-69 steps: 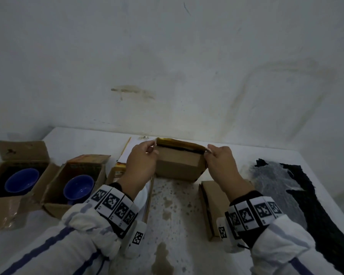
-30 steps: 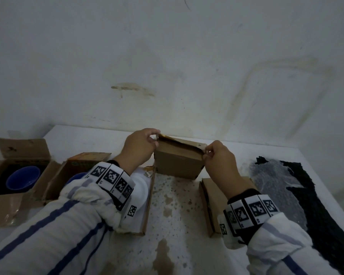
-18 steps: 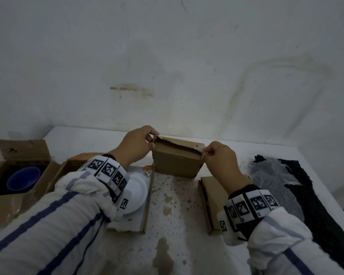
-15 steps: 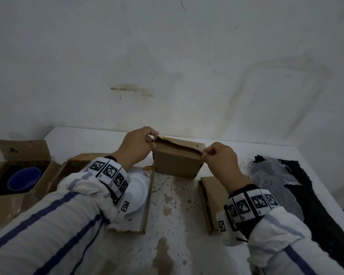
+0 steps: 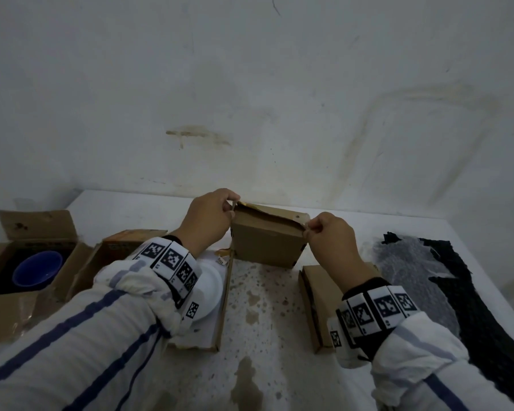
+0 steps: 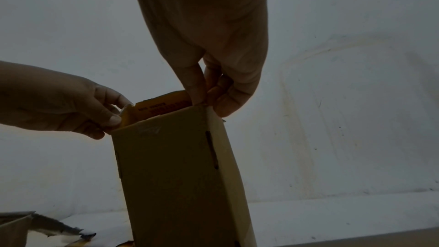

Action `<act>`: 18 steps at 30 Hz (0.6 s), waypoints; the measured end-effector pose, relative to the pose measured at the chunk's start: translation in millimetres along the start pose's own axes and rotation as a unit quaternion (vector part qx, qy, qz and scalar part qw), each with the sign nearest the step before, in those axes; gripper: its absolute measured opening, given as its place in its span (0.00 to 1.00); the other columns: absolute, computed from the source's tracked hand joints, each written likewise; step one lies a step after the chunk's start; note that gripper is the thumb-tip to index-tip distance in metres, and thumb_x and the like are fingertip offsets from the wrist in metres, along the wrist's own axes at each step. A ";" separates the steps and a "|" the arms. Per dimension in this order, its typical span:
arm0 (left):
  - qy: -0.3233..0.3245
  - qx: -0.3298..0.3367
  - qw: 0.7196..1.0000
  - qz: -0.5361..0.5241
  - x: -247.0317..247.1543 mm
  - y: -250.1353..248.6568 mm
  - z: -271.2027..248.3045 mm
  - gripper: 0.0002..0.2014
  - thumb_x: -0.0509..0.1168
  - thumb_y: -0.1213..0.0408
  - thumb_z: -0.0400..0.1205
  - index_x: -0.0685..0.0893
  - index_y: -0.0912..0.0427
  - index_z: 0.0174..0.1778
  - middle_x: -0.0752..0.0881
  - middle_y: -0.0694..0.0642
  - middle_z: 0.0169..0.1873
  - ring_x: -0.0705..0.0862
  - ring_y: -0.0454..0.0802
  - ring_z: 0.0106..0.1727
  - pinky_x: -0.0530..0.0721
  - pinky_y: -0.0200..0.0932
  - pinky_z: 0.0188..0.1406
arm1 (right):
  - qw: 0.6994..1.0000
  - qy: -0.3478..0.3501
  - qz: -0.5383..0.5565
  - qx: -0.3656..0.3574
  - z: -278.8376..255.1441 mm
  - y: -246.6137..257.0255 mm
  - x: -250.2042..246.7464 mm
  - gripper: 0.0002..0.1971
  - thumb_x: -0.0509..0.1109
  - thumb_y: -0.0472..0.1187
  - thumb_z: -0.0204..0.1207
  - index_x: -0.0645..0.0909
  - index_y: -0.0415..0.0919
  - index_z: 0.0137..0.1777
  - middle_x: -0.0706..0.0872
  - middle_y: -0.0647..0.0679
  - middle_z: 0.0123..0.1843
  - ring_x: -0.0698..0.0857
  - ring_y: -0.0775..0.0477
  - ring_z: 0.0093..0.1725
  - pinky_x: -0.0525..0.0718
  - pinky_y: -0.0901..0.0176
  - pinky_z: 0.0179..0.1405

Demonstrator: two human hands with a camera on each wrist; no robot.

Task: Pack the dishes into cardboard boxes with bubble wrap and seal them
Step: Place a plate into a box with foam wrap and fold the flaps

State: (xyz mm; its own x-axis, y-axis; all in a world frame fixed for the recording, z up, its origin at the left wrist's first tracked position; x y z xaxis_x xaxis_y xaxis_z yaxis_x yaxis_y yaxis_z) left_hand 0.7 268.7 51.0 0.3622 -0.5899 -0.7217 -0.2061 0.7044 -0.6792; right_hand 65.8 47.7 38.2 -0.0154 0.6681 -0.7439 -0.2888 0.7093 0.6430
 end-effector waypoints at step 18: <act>-0.016 -0.059 0.989 -0.138 3.3 -0.9 7.6 0.09 0.63 0.67 0.81 0.80 0.55 0.55 0.83 0.54 0.36 0.83 0.55 0.43 0.79 0.44 0.40 | 1.000 0.005 -0.016 0.019 6.9 2.2 0.3 0.07 0.63 0.35 0.79 0.83 0.36 0.51 0.86 0.43 0.51 0.75 0.52 0.44 0.69 0.68 0.37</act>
State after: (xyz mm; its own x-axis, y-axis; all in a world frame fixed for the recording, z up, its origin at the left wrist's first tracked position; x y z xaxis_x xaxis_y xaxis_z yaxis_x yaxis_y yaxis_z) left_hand 8.9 269.1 50.2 0.4468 -0.7391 -0.5040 -0.2000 0.4666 -0.8616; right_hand 71.7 51.1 40.6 -0.0158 0.6431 -0.7656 -0.2536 0.7381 0.6252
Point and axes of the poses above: each hand's wrist, its own z-axis towards the middle knuckle, its own x-axis out of the palm, y = z × x, the point moved 3 cm from there along z, towards the middle knuckle
